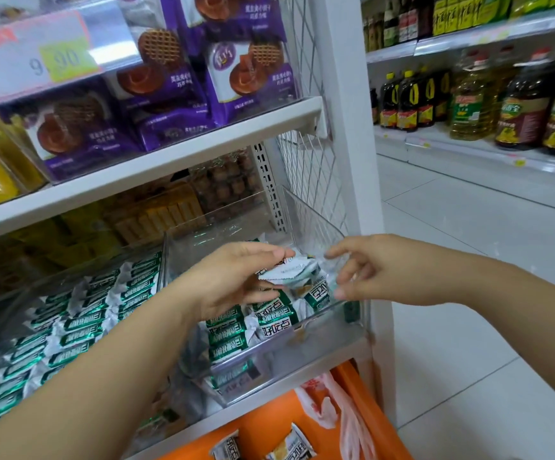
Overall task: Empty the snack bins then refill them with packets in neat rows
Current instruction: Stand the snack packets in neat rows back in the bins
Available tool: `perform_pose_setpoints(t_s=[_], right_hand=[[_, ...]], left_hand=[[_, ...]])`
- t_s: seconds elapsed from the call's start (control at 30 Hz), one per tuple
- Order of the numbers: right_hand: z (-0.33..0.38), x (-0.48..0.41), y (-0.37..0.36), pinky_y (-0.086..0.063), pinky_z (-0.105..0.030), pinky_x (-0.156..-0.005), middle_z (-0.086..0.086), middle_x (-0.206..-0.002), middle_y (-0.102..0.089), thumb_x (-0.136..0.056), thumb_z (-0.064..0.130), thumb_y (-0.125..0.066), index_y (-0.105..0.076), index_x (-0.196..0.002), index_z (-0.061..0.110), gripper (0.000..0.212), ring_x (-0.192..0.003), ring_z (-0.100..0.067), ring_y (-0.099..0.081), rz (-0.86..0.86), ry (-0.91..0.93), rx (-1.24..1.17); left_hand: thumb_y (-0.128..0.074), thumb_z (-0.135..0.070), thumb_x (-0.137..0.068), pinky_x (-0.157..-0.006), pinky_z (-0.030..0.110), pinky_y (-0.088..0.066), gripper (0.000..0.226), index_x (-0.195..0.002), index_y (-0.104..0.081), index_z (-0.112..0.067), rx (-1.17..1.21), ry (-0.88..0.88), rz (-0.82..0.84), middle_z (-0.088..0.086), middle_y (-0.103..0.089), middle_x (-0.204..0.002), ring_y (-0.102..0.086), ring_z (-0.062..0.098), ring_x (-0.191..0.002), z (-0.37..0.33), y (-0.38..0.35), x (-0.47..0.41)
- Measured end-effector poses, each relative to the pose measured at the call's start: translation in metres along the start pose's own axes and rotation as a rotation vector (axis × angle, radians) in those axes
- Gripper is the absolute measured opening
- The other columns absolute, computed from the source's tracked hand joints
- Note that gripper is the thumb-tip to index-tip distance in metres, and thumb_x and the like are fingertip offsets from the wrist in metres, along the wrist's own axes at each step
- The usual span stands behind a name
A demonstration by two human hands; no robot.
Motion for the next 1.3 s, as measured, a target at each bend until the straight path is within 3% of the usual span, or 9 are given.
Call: perform_pose_setpoints(t_s=[0.17, 0.33, 0.5, 0.6, 0.67, 0.8, 1.07, 1.2, 1.3], right_hand=[[0.007, -0.006, -0.002, -0.057, -0.028, -0.065, 0.001, -0.101, -0.065, -0.094, 0.038, -0.049, -0.034, -0.142, 0.024, 0.052, -0.075, -0.012, -0.068, -0.129, -0.044, -0.543], [0.019, -0.007, -0.008, -0.051, -0.017, -0.055, -0.001, -0.082, -0.070, -0.095, 0.020, -0.052, -0.061, -0.098, 0.020, 0.009, -0.063, -0.009, -0.064, -0.107, 0.060, -0.655], [0.017, -0.010, -0.011, -0.058, -0.025, -0.072, 0.001, -0.101, -0.072, -0.093, 0.012, -0.057, -0.060, -0.107, 0.025, 0.019, -0.080, -0.015, -0.071, -0.160, 0.112, -0.596], [0.012, -0.010, -0.009, -0.058, -0.030, -0.079, 0.008, -0.109, -0.068, -0.091, 0.015, -0.062, -0.060, -0.104, 0.032, 0.022, -0.087, -0.014, -0.070, -0.116, 0.091, -0.461], [0.004, -0.008, -0.002, -0.057, -0.032, -0.081, 0.014, -0.112, -0.064, -0.088, 0.025, -0.065, -0.058, -0.107, 0.037, 0.023, -0.089, -0.012, -0.069, -0.114, 0.047, -0.314], [-0.001, -0.005, 0.000, -0.054, -0.029, -0.085, 0.018, -0.108, -0.063, -0.084, 0.038, -0.066, -0.056, -0.106, 0.041, 0.024, -0.091, -0.008, -0.066, -0.024, 0.008, -0.241], [-0.003, -0.005, -0.009, -0.048, -0.019, -0.086, 0.018, -0.106, -0.064, -0.086, 0.037, -0.066, -0.055, -0.115, 0.037, 0.031, -0.089, 0.002, -0.062, 0.059, -0.020, -0.124], [-0.005, -0.002, -0.003, -0.050, -0.025, -0.091, 0.015, -0.107, -0.066, -0.087, 0.033, -0.064, -0.055, -0.113, 0.037, 0.027, -0.094, -0.003, -0.064, 0.085, -0.024, -0.094], [-0.010, 0.002, 0.009, -0.052, -0.026, -0.089, 0.015, -0.102, -0.069, -0.089, 0.032, -0.062, -0.059, -0.110, 0.038, 0.021, -0.094, -0.005, -0.066, 0.090, -0.057, -0.072]], left_hand=[[-0.064, -0.025, -0.079, -0.077, 0.025, -0.055, 0.016, -0.087, -0.075, -0.017, -0.327, -0.501, 0.031, -0.003, -0.070, -0.096, -0.065, 0.015, -0.085, -0.026, -0.011, 0.028], [-0.069, -0.021, -0.083, -0.082, 0.026, -0.051, 0.020, -0.096, -0.068, -0.036, -0.559, -0.713, -0.124, -0.016, -0.061, -0.100, -0.061, 0.008, -0.090, -0.025, -0.011, 0.037], [-0.073, -0.015, -0.082, -0.072, 0.017, -0.049, 0.052, -0.118, -0.050, -0.045, -0.495, -0.499, -0.162, -0.020, -0.059, -0.112, -0.056, 0.001, -0.083, -0.015, -0.003, 0.027], [-0.073, -0.013, -0.082, -0.064, 0.013, -0.042, 0.041, -0.114, -0.058, -0.035, -0.570, -0.410, -0.088, -0.016, -0.064, -0.083, -0.052, -0.004, -0.064, -0.004, 0.002, 0.018], [-0.074, -0.019, -0.082, -0.057, 0.013, -0.038, 0.039, -0.108, -0.053, -0.039, -0.722, -0.329, -0.103, -0.014, -0.054, -0.082, -0.044, -0.003, -0.056, 0.009, 0.008, 0.013], [-0.076, -0.018, -0.080, -0.060, 0.018, -0.040, 0.039, -0.097, -0.047, -0.037, -0.859, -0.209, -0.004, -0.009, -0.053, -0.090, -0.043, 0.001, -0.060, 0.039, 0.009, 0.004], [-0.057, -0.001, -0.076, -0.064, 0.022, -0.037, 0.035, -0.070, -0.042, -0.032, -1.168, -0.270, 0.110, -0.010, -0.052, -0.079, -0.046, 0.011, -0.073, 0.052, -0.002, -0.015], [-0.073, -0.017, -0.081, -0.078, 0.026, -0.049, 0.026, -0.074, -0.056, -0.036, -1.152, -0.152, 0.189, -0.011, -0.063, -0.088, -0.059, 0.010, -0.081, 0.045, 0.012, -0.020], [-0.071, -0.027, -0.085, -0.072, 0.019, -0.048, 0.009, -0.081, -0.065, -0.032, -0.974, -0.157, 0.107, -0.015, -0.065, -0.080, -0.057, -0.002, -0.068, 0.025, 0.017, -0.023]])
Point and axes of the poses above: each hand's wrist, its own x-axis away from the middle knuckle, its own y-axis out of the back of the hand, z = x × y, the point moved 4 cm from there along -x, towards the middle knuckle
